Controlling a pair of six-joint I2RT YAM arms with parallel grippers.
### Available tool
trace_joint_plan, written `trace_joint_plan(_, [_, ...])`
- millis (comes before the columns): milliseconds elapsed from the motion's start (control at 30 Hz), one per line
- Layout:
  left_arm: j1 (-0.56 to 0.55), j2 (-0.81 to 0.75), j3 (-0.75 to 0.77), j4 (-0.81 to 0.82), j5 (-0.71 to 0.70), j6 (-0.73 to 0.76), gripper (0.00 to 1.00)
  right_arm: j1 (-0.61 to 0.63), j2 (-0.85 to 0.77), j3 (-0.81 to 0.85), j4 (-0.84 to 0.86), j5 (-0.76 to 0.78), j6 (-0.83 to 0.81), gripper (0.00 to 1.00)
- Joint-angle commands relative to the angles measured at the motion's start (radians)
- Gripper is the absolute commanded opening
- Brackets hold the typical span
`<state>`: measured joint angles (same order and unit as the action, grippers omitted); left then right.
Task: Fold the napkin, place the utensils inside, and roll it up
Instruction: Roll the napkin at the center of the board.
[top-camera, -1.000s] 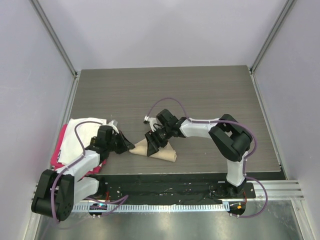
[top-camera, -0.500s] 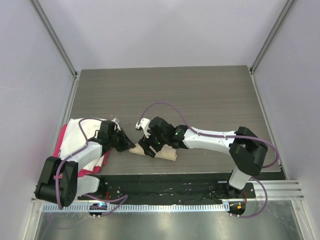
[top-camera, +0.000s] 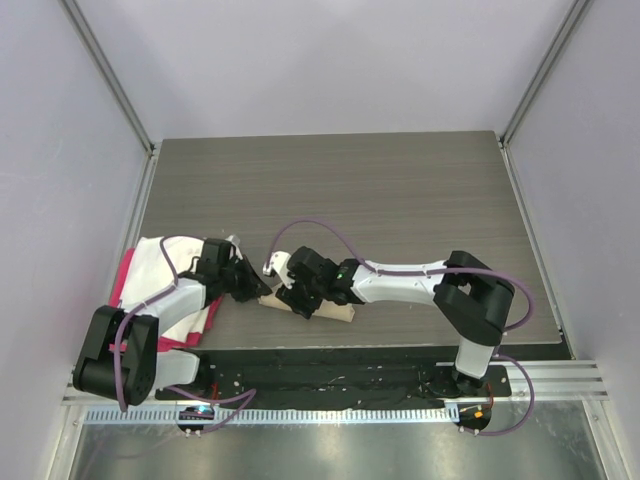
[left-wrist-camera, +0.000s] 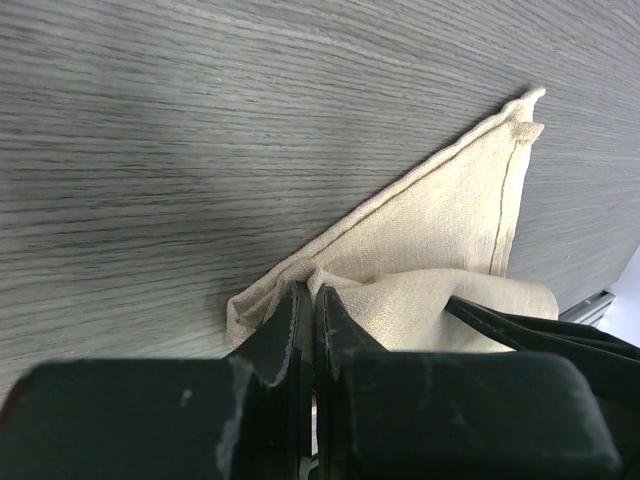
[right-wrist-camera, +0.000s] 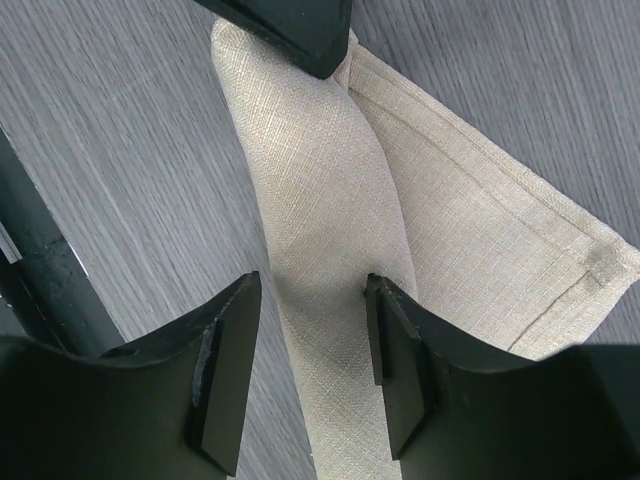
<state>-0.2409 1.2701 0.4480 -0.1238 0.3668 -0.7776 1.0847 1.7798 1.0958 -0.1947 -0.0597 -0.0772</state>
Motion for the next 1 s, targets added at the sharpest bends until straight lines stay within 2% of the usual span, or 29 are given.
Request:
trace_joint_plan(0, [0.0, 0.018, 0.017, -0.054, -0.019, 0.026, 0.0, 0.003, 0.02, 0.033, 0.006, -0.02, -0.013, 0.52])
trace_joint_plan(400, [0.0, 0.021, 0.057, -0.053, -0.012, 0.035, 0.0, 0.004, 0.078, -0.046, 0.017, 0.052, 0.001, 0.54])
trace_joint_plan(533, [0.0, 0.021, 0.064, -0.056, -0.009, 0.037, 0.05, 0.012, 0.084, -0.063, 0.008, 0.101, 0.01, 0.56])
trace_joint_plan(600, [-0.001, 0.014, 0.075, -0.057, -0.015, 0.037, 0.09, 0.018, 0.095, -0.07, 0.0, 0.127, 0.024, 0.52])
trace_joint_plan(633, [0.0, 0.008, 0.083, -0.066, -0.026, 0.038, 0.14, 0.018, 0.101, -0.068, -0.008, 0.127, 0.03, 0.48])
trace_joint_plan(667, [0.0, 0.005, 0.096, -0.072, -0.032, 0.041, 0.18, 0.018, 0.108, -0.065, -0.024, 0.127, 0.036, 0.39])
trace_joint_plan(700, [0.0, -0.004, 0.104, -0.082, -0.043, 0.049, 0.23, 0.018, 0.118, -0.063, -0.032, 0.118, 0.048, 0.36])
trace_joint_plan(733, [0.0, -0.014, 0.112, -0.1, -0.067, 0.052, 0.34, 0.017, 0.119, -0.062, -0.04, 0.112, 0.053, 0.34])
trace_joint_plan(800, [0.0, -0.028, 0.132, -0.123, -0.097, 0.066, 0.47, 0.015, 0.118, -0.06, -0.058, 0.074, 0.062, 0.28])
trace_joint_plan(833, [0.002, -0.049, 0.135, -0.146, -0.112, 0.075, 0.59, 0.014, 0.116, -0.056, -0.064, 0.037, 0.065, 0.26])
trace_joint_plan(967, [0.002, -0.109, 0.132, -0.18, -0.195, 0.097, 0.7, -0.015, 0.116, -0.014, -0.13, -0.1, 0.076, 0.22])
